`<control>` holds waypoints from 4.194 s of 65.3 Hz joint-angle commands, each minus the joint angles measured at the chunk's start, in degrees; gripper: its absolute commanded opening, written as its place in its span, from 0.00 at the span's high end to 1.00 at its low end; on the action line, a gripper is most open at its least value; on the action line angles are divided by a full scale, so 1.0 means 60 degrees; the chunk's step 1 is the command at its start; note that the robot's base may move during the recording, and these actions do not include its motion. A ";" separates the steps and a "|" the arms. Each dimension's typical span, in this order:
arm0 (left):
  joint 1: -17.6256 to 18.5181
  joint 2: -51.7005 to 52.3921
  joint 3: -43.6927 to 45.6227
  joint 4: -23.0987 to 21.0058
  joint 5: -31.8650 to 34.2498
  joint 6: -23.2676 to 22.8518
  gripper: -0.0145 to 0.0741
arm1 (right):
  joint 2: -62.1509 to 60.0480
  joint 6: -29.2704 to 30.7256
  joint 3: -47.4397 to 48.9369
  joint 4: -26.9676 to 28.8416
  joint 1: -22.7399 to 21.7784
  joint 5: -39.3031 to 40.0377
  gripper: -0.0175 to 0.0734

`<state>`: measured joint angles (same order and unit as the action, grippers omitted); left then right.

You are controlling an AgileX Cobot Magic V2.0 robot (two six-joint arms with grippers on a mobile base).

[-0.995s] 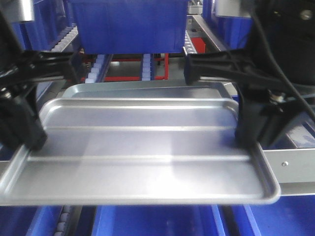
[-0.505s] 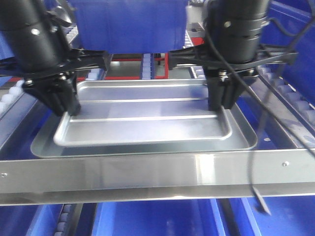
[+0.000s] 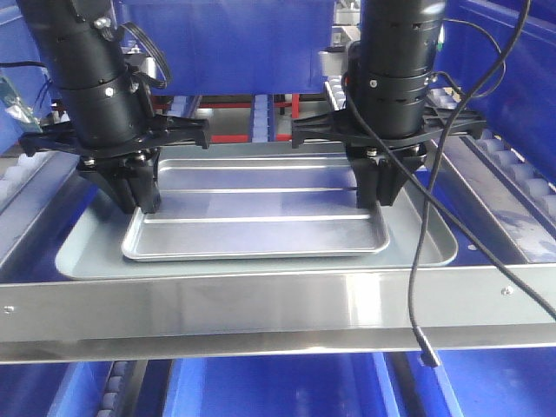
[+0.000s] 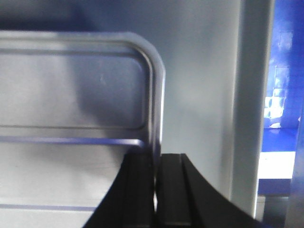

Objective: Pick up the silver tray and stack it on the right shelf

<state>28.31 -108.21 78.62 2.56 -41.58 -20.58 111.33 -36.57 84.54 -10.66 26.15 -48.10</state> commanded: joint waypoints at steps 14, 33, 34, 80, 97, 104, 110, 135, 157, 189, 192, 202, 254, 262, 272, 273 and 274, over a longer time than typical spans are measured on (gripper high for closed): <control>0.0323 0.0502 0.0365 -0.1043 0.0612 0.0289 0.95 | -0.0603 0.0143 0.0528 0.0916 0.0203 0.1759 0.75; 0.0323 0.0502 0.0365 -0.1148 0.0533 0.0289 0.95 | -0.0603 0.0143 0.0528 0.0916 0.0203 0.1707 0.75; 0.0323 0.0502 0.0365 -0.1148 0.0514 0.0289 0.95 | -0.0603 0.0143 0.0528 0.0916 0.0203 0.1696 0.75; 0.0323 0.0502 0.0365 -0.0663 0.0445 0.0289 0.95 | -0.0603 0.0143 0.0528 0.0916 0.0203 0.1302 0.34; 0.0323 0.0502 0.0365 -0.0596 0.0358 0.0289 0.95 | -0.0603 0.0143 0.0528 0.0916 0.0203 0.1157 0.23; 0.0323 0.0502 0.0365 -0.0427 0.0079 0.0289 0.95 | -0.0603 0.0143 0.0528 0.0895 0.0203 0.1068 0.23; 0.0301 0.0502 0.0365 -0.0269 -0.0200 0.0289 0.95 | -0.0603 0.0143 0.0528 0.0799 0.0203 0.0957 0.23; -0.0200 0.0502 0.0365 -0.0204 -0.0983 0.0289 0.87 | -0.0603 0.0135 0.0528 0.0399 0.0203 0.0633 0.23; -0.0234 0.0502 0.0365 0.0313 -0.1352 0.0289 0.57 | -0.0603 0.0135 0.0528 0.0399 0.0203 0.0491 0.23; -0.0234 0.0502 0.1002 0.0503 -0.1658 0.0289 0.94 | -0.0627 0.0135 0.0673 0.0399 0.0203 0.0266 0.48; -0.0234 0.0502 0.1221 0.0503 -0.1771 0.0289 0.95 | -0.0667 0.0135 0.0700 0.0399 0.0203 0.0247 0.62; -0.0234 0.0715 0.1755 0.0227 -0.2040 0.0289 0.94 | -0.0926 0.0142 0.0700 0.0399 0.0212 0.0205 0.72; -0.0234 0.4645 -0.2739 -0.0231 0.3384 0.0309 0.94 | -0.4526 0.1165 -0.3444 0.0127 0.0548 0.5823 0.75; -0.0234 0.5630 -0.4089 0.0155 0.4542 0.0309 0.94 | -0.5581 0.1165 -0.4977 -0.0542 0.0548 0.6951 0.75; -0.0234 0.7414 -0.6032 0.0818 0.5840 0.0309 0.94 | -0.7331 0.1165 -0.6949 -0.1340 0.0548 0.7884 0.75; -0.0234 0.7584 -0.6180 0.0893 0.5950 0.0309 0.94 | -0.7483 0.1165 -0.7079 -0.1399 0.0548 0.7904 0.75; -0.0234 0.7758 -0.6328 0.0965 0.6055 0.0309 0.94 | -0.7715 0.1165 -0.7201 -0.1452 0.0548 0.7905 0.75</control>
<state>26.88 -68.00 43.18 6.05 -12.99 -18.95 71.75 -30.12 43.68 -16.17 29.49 -7.10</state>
